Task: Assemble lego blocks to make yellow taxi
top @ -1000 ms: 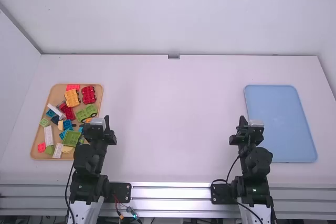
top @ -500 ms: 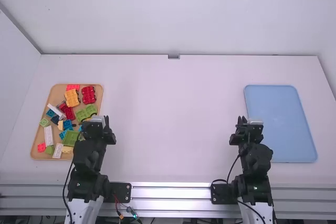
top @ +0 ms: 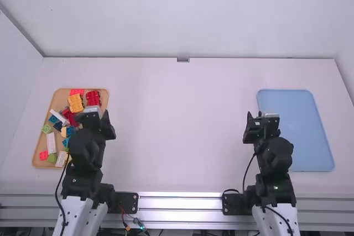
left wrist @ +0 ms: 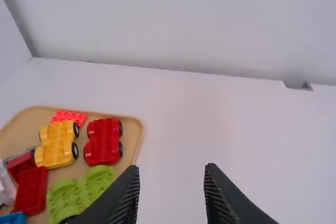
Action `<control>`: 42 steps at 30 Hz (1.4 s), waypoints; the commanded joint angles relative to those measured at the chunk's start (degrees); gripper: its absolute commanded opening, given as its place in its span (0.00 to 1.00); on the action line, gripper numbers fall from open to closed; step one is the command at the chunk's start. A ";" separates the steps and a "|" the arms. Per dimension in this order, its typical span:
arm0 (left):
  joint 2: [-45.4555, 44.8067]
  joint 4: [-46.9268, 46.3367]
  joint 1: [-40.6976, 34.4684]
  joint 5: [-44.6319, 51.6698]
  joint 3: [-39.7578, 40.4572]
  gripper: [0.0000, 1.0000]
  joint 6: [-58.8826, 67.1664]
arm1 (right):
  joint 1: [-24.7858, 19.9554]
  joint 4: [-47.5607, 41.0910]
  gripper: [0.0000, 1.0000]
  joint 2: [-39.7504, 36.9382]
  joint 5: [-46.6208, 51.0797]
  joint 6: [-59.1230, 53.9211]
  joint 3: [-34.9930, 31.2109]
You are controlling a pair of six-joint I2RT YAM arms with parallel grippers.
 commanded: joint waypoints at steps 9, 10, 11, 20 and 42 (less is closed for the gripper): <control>15.37 -3.03 7.19 2.64 14.51 0.56 -1.55 | 2.68 0.33 0.56 13.12 -0.60 -1.48 12.52; 16.61 -3.36 7.67 2.79 15.53 0.57 -1.68 | 2.82 0.32 0.58 14.05 -0.64 -1.43 13.27; 18.58 -4.18 8.37 2.99 17.24 0.59 -1.73 | 3.05 0.30 0.60 15.45 -0.72 -1.57 14.42; 42.59 -18.76 13.78 2.71 40.32 0.76 -3.30 | 6.37 0.20 0.76 26.13 -1.20 -3.23 23.13; 88.39 -41.16 32.01 9.16 74.53 0.94 1.80 | 9.54 -2.49 0.98 40.70 -1.89 -5.29 35.03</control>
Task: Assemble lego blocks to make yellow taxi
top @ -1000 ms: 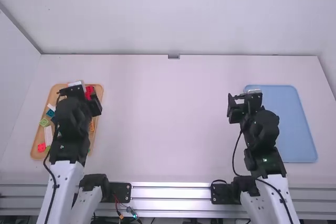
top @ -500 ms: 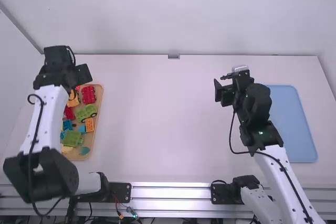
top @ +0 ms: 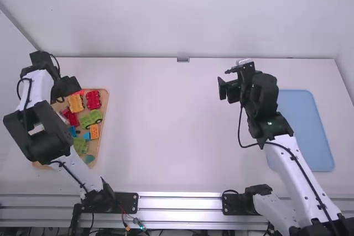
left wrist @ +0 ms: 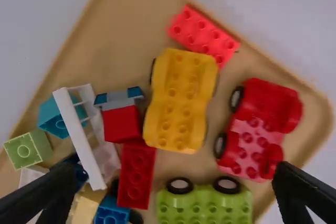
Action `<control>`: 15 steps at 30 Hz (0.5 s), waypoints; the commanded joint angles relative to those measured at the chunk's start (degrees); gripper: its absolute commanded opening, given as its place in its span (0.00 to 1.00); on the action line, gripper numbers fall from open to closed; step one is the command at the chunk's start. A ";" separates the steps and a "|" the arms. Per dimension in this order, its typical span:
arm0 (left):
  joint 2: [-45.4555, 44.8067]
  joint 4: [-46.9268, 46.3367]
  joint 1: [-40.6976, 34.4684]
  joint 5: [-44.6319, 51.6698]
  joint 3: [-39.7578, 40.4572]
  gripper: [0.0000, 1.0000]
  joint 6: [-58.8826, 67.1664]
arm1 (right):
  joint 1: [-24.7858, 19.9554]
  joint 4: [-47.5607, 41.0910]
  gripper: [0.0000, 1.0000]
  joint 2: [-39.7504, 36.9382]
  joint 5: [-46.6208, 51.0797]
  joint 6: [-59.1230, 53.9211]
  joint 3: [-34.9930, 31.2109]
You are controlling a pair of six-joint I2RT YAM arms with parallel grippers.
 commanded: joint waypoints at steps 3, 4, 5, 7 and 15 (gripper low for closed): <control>3.19 -0.11 0.42 2.62 1.95 0.93 3.93 | 0.57 -0.74 0.99 0.68 -0.04 0.15 2.32; 3.39 -0.04 0.42 2.49 1.95 0.93 3.91 | 0.70 -0.76 0.99 0.68 -0.04 0.15 2.32; 4.07 0.26 0.57 2.73 1.95 0.93 4.07 | 0.72 -0.74 0.99 0.68 -0.04 0.15 2.32; 4.79 0.20 0.50 2.69 1.95 0.93 4.76 | 0.59 -0.76 0.99 0.68 -0.04 0.17 2.32; 8.98 1.16 0.52 2.58 1.77 0.85 6.01 | 0.63 -1.95 0.99 0.68 -0.07 0.17 2.32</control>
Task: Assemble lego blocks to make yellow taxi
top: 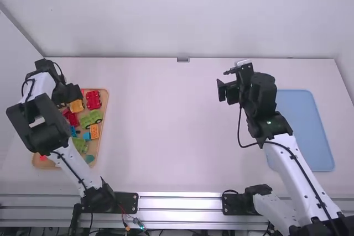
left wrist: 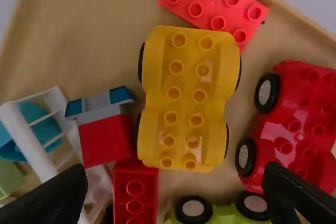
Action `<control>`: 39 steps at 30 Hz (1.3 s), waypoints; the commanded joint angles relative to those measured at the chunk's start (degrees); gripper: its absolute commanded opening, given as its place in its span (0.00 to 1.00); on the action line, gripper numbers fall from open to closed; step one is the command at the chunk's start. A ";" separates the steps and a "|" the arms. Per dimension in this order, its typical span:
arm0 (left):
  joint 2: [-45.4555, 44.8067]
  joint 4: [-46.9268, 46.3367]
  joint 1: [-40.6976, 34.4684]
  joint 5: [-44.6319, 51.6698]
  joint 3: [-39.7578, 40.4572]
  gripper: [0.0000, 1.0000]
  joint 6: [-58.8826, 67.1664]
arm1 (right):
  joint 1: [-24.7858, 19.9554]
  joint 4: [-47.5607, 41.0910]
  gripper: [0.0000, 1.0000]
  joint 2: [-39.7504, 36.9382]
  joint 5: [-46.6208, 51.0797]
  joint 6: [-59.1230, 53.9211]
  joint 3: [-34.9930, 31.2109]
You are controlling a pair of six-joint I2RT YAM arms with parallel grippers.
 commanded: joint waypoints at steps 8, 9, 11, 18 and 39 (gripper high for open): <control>4.72 1.31 -0.48 0.63 1.36 0.82 1.27 | 0.15 -0.35 0.99 0.44 -0.17 0.15 2.23; 4.81 1.40 -0.48 0.59 1.36 0.82 1.25 | 0.15 -0.31 0.99 0.44 -0.17 0.15 2.23; 4.85 1.42 -0.42 0.63 1.36 0.81 1.22 | 0.15 -0.33 0.99 0.44 -0.20 0.15 2.23; 4.85 2.25 -0.48 0.59 1.38 0.79 0.55 | 0.15 -0.87 0.98 0.44 -0.20 0.13 2.23; 4.85 8.94 -0.46 0.04 -4.72 0.74 -0.79 | 0.15 -1.64 0.99 0.44 -0.17 0.15 2.19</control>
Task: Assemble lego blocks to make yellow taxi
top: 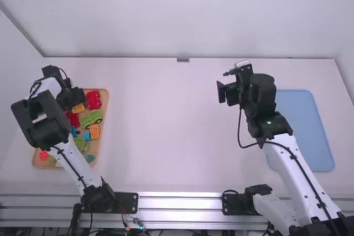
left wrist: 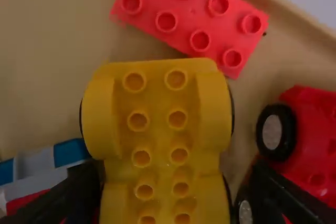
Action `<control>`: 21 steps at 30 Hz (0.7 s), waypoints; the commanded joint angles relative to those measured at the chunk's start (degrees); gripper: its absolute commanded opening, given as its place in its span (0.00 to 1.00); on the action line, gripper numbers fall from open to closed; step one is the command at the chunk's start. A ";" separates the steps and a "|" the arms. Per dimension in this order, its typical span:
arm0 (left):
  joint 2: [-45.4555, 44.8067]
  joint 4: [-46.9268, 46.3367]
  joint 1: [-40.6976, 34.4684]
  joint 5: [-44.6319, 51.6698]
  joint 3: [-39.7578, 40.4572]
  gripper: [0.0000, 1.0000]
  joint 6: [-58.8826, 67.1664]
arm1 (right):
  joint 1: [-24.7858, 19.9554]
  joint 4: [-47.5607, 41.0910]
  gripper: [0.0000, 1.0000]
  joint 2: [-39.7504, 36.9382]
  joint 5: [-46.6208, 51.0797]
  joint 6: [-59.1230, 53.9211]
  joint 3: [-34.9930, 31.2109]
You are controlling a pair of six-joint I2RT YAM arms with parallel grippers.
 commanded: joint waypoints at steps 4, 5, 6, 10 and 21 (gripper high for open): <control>0.81 -0.70 -0.35 -1.99 -1.07 0.74 -1.36 | 0.15 -0.13 0.99 0.44 -0.17 0.28 2.19; 0.81 -1.27 -0.46 -1.97 -1.07 0.74 -1.44 | 0.15 -0.11 0.99 0.44 -0.15 0.28 2.19; 0.81 -1.95 -0.46 -2.08 -1.07 0.74 -2.14 | 0.17 -0.11 0.99 0.44 -0.15 0.31 2.19; 0.81 -2.60 -0.42 -2.23 -1.53 0.74 -2.84 | 0.15 -0.13 0.99 0.44 -0.15 0.31 2.19; 0.85 -1.42 -0.13 -2.23 -3.21 0.68 -4.15 | 0.15 -0.28 0.99 0.44 -0.15 0.31 2.19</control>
